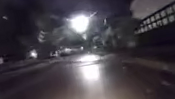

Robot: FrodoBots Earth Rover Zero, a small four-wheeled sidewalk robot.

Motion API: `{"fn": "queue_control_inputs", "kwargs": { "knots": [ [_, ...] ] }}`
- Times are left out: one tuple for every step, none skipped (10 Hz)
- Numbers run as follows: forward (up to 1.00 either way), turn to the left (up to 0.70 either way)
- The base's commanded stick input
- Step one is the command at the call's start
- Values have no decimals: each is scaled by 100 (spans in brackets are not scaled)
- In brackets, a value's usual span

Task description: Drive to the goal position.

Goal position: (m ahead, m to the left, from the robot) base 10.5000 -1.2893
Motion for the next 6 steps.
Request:
{"fn": "queue_control_inputs", "kwargs": {
  "knots": [
    [70,-16],
    [70,0],
    [70,0],
    [70,0],
    [70,0],
    [70,0]
  ]
}}
